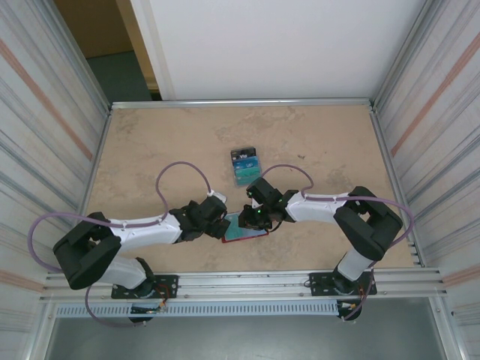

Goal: Take the credit cards out of the card holder

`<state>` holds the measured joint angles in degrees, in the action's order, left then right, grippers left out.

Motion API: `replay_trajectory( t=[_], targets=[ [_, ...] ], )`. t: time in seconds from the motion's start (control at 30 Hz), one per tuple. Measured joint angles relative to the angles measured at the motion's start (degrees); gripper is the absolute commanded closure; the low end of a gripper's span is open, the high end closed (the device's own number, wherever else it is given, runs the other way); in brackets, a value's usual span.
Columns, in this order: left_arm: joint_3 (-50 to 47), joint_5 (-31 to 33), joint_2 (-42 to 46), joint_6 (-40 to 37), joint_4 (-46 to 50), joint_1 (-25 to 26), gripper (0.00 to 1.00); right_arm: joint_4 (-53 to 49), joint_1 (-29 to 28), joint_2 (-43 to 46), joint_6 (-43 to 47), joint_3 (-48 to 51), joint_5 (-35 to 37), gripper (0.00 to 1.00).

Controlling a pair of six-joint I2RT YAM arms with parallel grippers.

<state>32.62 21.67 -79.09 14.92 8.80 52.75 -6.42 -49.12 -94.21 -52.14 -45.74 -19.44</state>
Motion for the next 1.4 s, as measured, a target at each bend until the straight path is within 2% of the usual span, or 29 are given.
replay_trajectory(
  t=[0.93, 1.23, 1.4],
  targets=[
    [0.59, 1.27, -0.52, 0.37, 0.57, 1.01, 0.01, 2.84, -0.85, -0.04, -1.33, 1.84, -0.39, 0.81],
    [0.81, 1.68, -0.63, 0.39, 1.33, 1.01, 0.01, 13.16, 0.90, -0.31, -4.70, 6.88, -6.32, 0.82],
    [0.83, 2.23, -0.63, 0.59, 1.70, 1.01, 0.01, 19.63, 2.40, -1.11, -6.78, 9.46, -10.03, 0.87]
  ],
)
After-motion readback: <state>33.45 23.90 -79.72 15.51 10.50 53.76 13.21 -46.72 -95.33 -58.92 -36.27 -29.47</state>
